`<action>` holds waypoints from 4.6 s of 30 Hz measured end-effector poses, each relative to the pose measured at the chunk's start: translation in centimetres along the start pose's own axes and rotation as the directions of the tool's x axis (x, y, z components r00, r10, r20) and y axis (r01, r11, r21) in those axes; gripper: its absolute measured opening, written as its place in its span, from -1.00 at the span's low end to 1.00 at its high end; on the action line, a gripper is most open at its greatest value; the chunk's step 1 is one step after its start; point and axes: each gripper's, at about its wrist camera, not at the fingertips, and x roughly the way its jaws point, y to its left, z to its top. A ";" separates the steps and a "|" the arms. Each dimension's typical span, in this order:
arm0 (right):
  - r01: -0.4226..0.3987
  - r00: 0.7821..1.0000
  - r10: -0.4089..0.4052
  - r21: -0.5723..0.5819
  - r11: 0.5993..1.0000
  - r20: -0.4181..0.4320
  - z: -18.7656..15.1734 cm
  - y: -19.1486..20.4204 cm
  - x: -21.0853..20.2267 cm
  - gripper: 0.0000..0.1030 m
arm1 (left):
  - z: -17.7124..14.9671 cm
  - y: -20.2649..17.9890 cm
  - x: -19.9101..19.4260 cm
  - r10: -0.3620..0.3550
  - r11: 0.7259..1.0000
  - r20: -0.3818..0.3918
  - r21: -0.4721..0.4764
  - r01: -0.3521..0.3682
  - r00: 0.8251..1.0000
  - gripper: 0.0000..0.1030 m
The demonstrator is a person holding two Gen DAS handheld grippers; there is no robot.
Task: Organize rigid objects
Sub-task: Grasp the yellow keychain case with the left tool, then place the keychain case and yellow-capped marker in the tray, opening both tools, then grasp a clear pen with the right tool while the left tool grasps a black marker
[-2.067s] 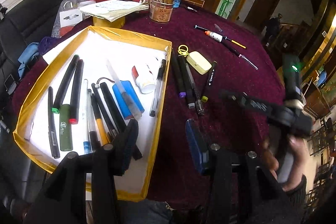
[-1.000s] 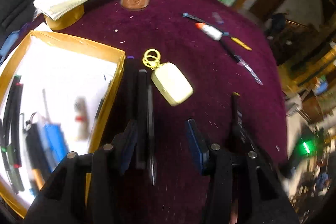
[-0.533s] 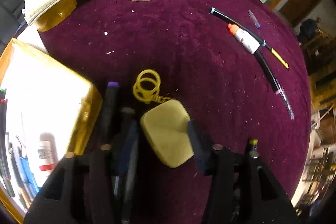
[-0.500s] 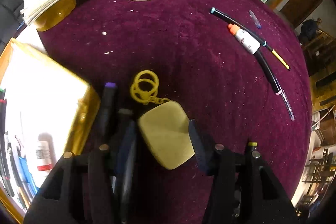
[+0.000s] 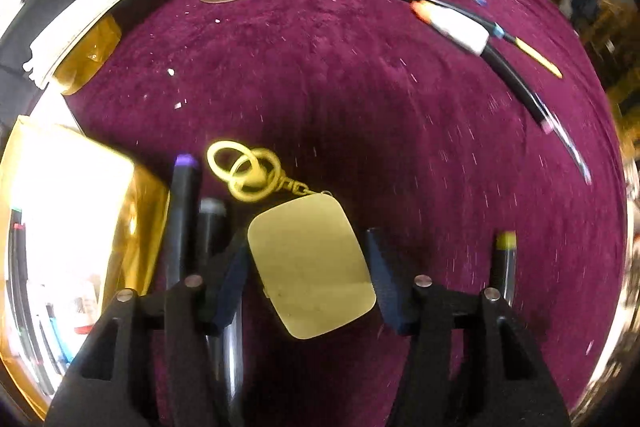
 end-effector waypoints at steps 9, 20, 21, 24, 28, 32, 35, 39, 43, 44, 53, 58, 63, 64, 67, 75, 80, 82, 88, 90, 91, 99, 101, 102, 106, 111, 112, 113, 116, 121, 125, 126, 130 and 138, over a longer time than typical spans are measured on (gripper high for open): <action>-0.031 1.000 0.031 0.004 1.000 -0.003 0.0 0.0 0.0 -0.74 | -9.9 0.0 -3.7 -0.095 0.975 0.035 0.203 0.086 0.995 0.01; -0.047 0.999 0.047 0.026 0.999 -0.008 -0.5 0.0 -0.3 -0.74 | -14.9 2.1 -8.3 -0.335 0.926 0.008 0.191 0.327 0.942 -0.03; -0.047 0.999 0.047 0.036 0.998 -0.017 -0.7 0.0 -0.5 -0.74 | -15.2 2.6 -8.6 -0.357 0.919 0.005 0.182 0.350 0.934 -0.03; -0.066 0.997 0.069 0.075 0.995 -0.042 -2.3 0.8 -1.4 -0.75 | -15.6 4.7 -9.3 -0.465 0.880 -0.006 0.104 0.463 0.885 -0.03; -0.051 0.996 0.054 0.054 0.997 -0.067 -3.9 3.0 -2.6 -0.74 | -16.3 7.4 -10.8 -0.490 0.872 0.043 0.053 0.488 0.871 -0.04; -0.124 0.991 0.125 0.024 0.992 -0.038 -4.5 5.9 -4.8 -0.74 | -16.5 10.7 -12.9 -0.507 0.861 0.124 0.015 0.509 0.853 -0.04; -0.176 0.984 0.176 -0.018 0.984 -0.007 -5.0 8.4 -6.6 -0.74 | -16.6 14.4 -14.6 -0.497 0.857 0.195 -0.039 0.513 0.845 -0.04; -0.252 0.967 0.254 -0.089 0.964 0.007 -5.7 12.0 -8.0 -0.74 | -16.5 19.4 -16.4 -0.436 0.867 0.284 -0.121 0.483 0.854 -0.04; -0.318 0.948 0.317 -0.155 0.935 -0.028 -6.5 15.6 -7.8 -0.74 | -16.3 24.2 -17.1 -0.370 0.866 0.344 -0.209 0.455 0.863 -0.04; -0.329 0.944 0.328 -0.177 0.928 -0.038 -6.7 16.6 -7.6 -0.74 | -15.9 25.4 -16.9 -0.354 0.864 0.352 -0.230 0.447 0.866 -0.04; -0.350 0.936 0.325 -0.297 0.888 -0.133 -6.7 24.1 -3.4 -0.73 | -9.9 29.0 -10.7 -0.284 0.887 0.313 -0.274 0.372 0.906 -0.04; -0.317 0.946 0.276 -0.309 0.897 -0.169 -5.7 25.9 0.2 -0.73 | -8.5 29.1 -8.1 -0.217 0.914 0.268 -0.282 0.292 0.939 -0.04; -0.289 0.952 0.236 -0.320 0.902 -0.194 -4.8 26.5 2.9 -0.73 | -7.8 29.2 -6.1 -0.173 0.928 0.223 -0.289 0.235 0.959 -0.04; -0.281 0.954 0.225 -0.330 0.901 -0.197 -4.8 26.7 3.2 -0.73 | -7.8 29.2 -5.7 -0.169 0.929 0.214 -0.291 0.228 0.962 -0.04; -0.268 0.955 0.202 -0.346 0.899 -0.216 -4.9 27.2 4.5 -0.73 | -7.8 29.0 -5.0 -0.149 0.939 0.188 -0.279 0.198 0.971 -0.03; -0.262 0.953 0.185 -0.343 0.902 -0.241 -5.2 27.7 5.2 -0.70 | -8.2 28.4 -5.8 -0.210 0.939 0.178 -0.239 0.249 0.962 0.21; -0.331 0.937 0.263 -0.345 0.878 -0.231 -5.6 27.3 2.3 -0.31 | -9.8 27.5 -8.3 -0.229 0.930 0.236 -0.232 0.284 0.944 0.23; -0.367 0.927 0.305 -0.349 0.863 -0.219 -5.9 26.6 0.4 -0.30 | -10.5 27.0 -9.5 -0.222 0.927 0.267 -0.239 0.288 0.938 0.23; -0.415 0.910 0.380 -0.312 0.855 -0.168 -6.6 22.7 -4.2 -0.21 | -13.3 23.0 -12.6 -0.296 0.925 0.316 -0.139 0.353 0.901 0.23; -0.397 0.917 0.371 -0.282 0.873 -0.145 -6.8 20.7 -5.2 -0.16 | -14.1 21.3 -13.2 -0.337 0.917 0.309 -0.105 0.384 0.889 0.23; -0.379 0.925 0.355 -0.260 0.888 -0.135 -6.9 19.5 -5.4 -0.16 | -14.5 20.5 -13.3 -0.351 0.914 0.310 -0.094 0.396 0.884 0.23; -0.263 0.962 0.245 -0.159 0.952 -0.121 -6.6 13.8 -4.6 -0.16 | -16.3 17.6 -13.6 -0.359 0.920 0.290 -0.049 0.389 0.887 0.23; -0.241 0.965 0.223 -0.138 0.961 -0.137 -6.4 13.0 -3.6 -0.16 | -16.5 17.4 -13.9 -0.355 0.923 0.292 -0.042 0.383 0.888 0.23; -0.228 0.968 0.208 -0.140 0.963 -0.144 -6.2 12.9 -3.2 -0.18 | -16.7 17.4 -14.0 -0.353 0.924 0.294 -0.042 0.381 0.888 0.23; -0.245 0.954 0.221 -0.104 0.964 -0.201 -5.0 12.4 -0.4 -0.54 | -17.0 17.6 -14.0 -0.345 0.926 0.294 -0.047 0.374 0.891 0.23; -0.245 0.950 0.222 -0.083 0.966 -0.221 -3.7 12.4 1.3 -0.74 | -17.1 17.8 -13.7 -0.342 0.927 0.287 -0.052 0.371 0.895 0.23; -0.247 0.950 0.224 -0.087 0.965 -0.219 -3.4 12.6 1.4 -0.74 | -17.1 17.8 -13.7 -0.339 0.928 0.286 -0.052 0.368 0.896 0.23; -0.243 0.952 0.217 -0.099 0.965 -0.216 -3.1 13.0 1.6 -0.74 | -17.1 17.8 -13.7 -0.332 0.932 0.292 -0.048 0.360 0.897 0.23; -0.185 0.963 0.149 -0.149 0.971 -0.223 -2.9 14.0 2.4 -0.74 | -17.2 17.5 -13.9 -0.303 0.944 0.308 -0.032 0.328 0.902 0.23; -0.111 0.974 0.063 -0.217 0.970 -0.217 -3.6 15.0 3.0 -0.75 | -17.4 17.0 -14.4 -0.263 0.959 0.332 -0.011 0.283 0.906 0.23; -0.082 0.977 0.026 -0.260 0.962 -0.212 -4.8 14.9 2.2 -0.84 | -17.5 16.5 -14.9 -0.238 0.968 0.353 0.008 0.251 0.905 0.23; -0.080 0.977 0.024 -0.258 0.963 -0.214 -5.0 14.7 1.9 -0.84 | -17.4 16.4 -14.9 -0.235 0.969 0.354 0.014 0.247 0.905 0.23; -0.061 0.982 0.021 -0.208 0.976 -0.189 -5.8 11.8 -0.2 -0.84 | -17.2 15.4 -14.7 -0.241 0.970 0.345 0.042 0.241 0.907 0.23; -0.004 0.993 -0.007 -0.093 0.996 -0.114 -5.9 5.1 -2.9 -0.84 | -13.3 11.3 -13.1 -0.323 0.946 0.226 0.116 0.304 0.919 0.23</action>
